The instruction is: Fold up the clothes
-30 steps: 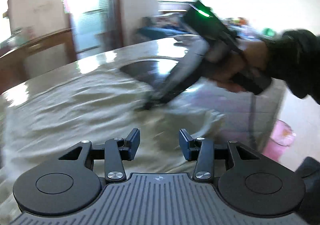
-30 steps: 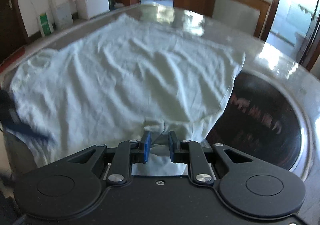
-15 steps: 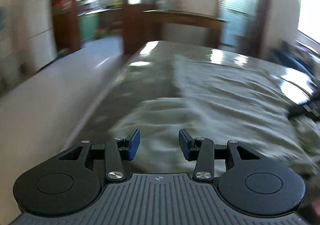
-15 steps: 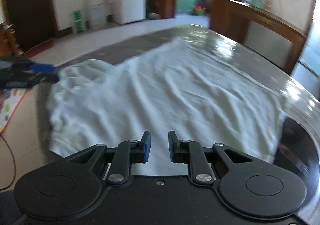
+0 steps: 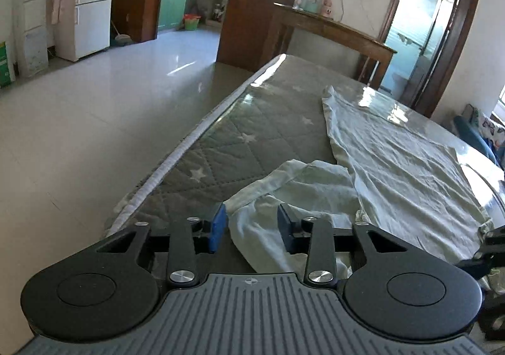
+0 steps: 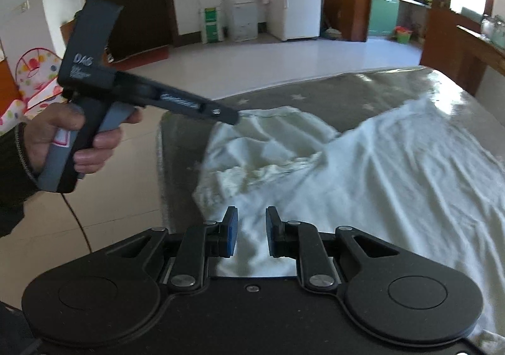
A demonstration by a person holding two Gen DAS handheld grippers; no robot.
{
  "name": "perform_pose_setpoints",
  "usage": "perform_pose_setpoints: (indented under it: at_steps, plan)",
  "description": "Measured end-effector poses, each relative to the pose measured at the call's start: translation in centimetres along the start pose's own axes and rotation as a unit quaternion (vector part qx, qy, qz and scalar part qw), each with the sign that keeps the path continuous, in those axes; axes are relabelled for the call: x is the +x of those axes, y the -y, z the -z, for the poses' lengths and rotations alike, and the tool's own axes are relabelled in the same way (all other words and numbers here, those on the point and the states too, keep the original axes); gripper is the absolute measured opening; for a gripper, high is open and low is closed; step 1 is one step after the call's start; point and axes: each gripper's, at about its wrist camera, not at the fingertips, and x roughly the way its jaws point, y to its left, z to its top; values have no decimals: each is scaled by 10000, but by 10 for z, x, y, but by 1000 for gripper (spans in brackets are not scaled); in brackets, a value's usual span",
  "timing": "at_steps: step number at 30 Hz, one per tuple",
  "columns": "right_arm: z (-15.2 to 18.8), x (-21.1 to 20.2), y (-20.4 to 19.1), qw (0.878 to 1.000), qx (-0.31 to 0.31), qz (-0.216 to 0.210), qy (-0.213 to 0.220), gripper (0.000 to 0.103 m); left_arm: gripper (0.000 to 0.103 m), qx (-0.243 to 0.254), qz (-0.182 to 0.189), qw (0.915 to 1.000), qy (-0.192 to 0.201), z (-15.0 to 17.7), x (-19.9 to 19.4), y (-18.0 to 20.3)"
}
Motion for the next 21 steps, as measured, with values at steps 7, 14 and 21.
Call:
perform_pose_setpoints:
  at_steps: [7,14,21]
  plan:
    - [1,15,-6,9998,82,-109,-130,20,8,-219,-2,9997,48,3,8,-3]
    - [3,23,-5,9996,144,-134,-217,20,4,-238,329,9975,580,-4,-16,10]
    - [5,9,4,9996,268,-11,-108,20,4,195,984,9896,1029,-4,-42,46]
